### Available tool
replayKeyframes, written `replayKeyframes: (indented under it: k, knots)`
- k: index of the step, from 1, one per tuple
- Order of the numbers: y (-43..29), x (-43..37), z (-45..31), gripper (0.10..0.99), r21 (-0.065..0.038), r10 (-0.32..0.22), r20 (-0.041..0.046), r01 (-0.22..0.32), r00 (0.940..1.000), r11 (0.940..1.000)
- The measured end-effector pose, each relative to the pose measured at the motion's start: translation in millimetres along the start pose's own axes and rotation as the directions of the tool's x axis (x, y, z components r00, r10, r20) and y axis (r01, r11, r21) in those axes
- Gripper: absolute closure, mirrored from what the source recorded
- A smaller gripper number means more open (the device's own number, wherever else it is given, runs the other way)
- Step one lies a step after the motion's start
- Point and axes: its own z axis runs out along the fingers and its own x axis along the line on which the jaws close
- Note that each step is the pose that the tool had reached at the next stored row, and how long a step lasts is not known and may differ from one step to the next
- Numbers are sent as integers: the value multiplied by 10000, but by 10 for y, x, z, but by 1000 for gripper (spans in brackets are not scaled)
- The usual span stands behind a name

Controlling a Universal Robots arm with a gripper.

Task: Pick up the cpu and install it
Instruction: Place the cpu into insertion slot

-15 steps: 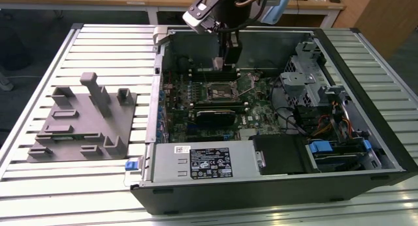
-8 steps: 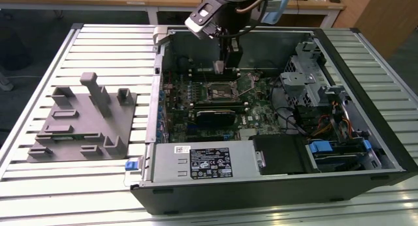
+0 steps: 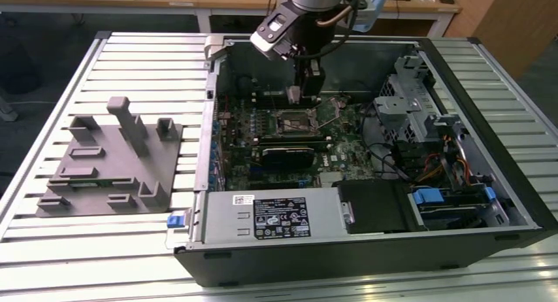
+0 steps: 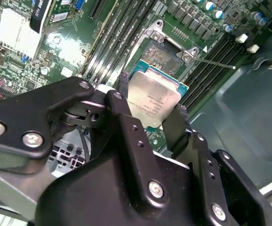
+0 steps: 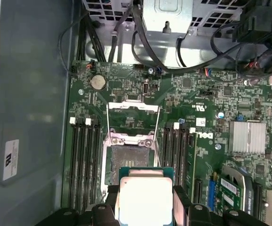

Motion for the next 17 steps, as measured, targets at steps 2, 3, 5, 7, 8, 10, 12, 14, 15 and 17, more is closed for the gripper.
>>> replayKeyframes:
  k: [2, 3, 5, 7, 8, 10, 12, 14, 15, 17]
  knots:
    - [0, 0, 27, 549, 0, 2, -1, -2, 10000, 10000]
    - [0, 0, 35, 549, 0, 2, 0, -2, 10000, 10000]
    - [0, 0, 44, 549, 0, 0, 0, 0, 10000, 10000]
    - [1, 0, 50, 549, 0, 0, -1, 0, 10000, 10000]
    - [0, 0, 53, 549, -1, 0, 0, 0, 10000, 10000]
    - [0, 0, 61, 549, 0, 0, -1, 0, 10000, 10000]
    - [0, 0, 70, 549, -1, 0, -1, 0, 10000, 10000]
    - [0, 0, 81, 549, -1, 0, -1, 0, 10000, 10000]
    - [0, 0, 87, 549, -1, 0, -1, 0, 10000, 10000]
    - [-1, 0, 99, 549, -1, 0, -1, 0, 10000, 10000]
